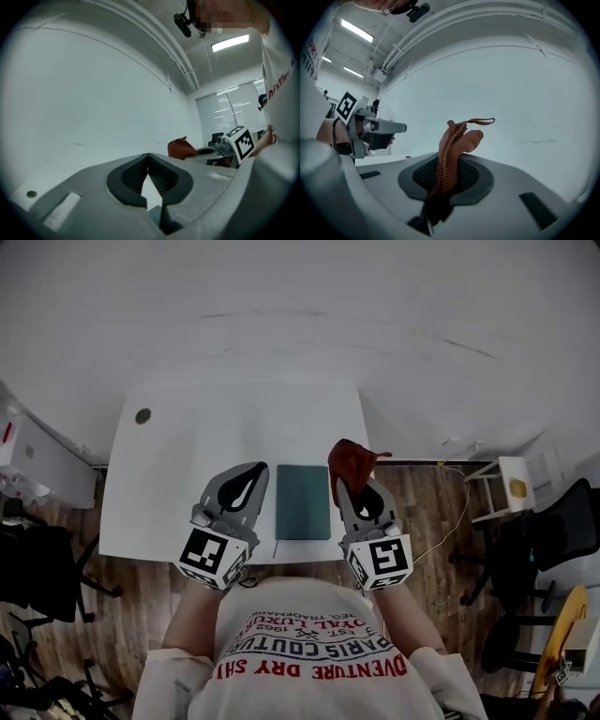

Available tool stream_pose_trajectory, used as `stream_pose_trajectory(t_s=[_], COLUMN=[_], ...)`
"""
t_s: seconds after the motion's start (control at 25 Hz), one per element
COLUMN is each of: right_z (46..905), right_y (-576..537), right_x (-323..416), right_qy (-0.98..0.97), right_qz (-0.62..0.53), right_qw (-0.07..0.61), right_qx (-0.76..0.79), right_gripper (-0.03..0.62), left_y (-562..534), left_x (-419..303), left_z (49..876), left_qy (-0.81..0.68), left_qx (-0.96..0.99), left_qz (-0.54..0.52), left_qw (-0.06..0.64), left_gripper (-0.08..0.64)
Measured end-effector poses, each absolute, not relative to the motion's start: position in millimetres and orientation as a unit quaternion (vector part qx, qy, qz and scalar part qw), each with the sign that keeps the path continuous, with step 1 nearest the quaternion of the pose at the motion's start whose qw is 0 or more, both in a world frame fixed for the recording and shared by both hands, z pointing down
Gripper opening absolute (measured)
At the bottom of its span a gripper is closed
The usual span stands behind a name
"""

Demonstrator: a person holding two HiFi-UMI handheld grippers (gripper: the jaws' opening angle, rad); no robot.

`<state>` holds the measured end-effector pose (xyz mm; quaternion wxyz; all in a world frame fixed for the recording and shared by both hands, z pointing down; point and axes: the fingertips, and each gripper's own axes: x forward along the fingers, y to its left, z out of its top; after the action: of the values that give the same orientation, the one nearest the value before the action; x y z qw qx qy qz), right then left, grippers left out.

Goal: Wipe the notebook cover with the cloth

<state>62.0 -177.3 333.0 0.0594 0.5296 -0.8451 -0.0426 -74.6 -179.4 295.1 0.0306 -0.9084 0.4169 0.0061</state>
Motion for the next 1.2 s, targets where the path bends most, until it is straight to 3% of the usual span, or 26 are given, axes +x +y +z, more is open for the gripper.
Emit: stream_pose_trajectory(t_s=[1.2], right_z=[360], right_y=[-185], right_x=[54], right_qy=[-0.843], right_qz=[-0.009], right_qw=[0.088], right_qx=[0.53], right_gripper=[0.071], left_y=[-196], left_x=[-74], left_z=[332], left_qy=[0.42], left_qx=[-0.907], left_qz=[-0.034], left_qw=[-0.013], left_gripper=[0.009])
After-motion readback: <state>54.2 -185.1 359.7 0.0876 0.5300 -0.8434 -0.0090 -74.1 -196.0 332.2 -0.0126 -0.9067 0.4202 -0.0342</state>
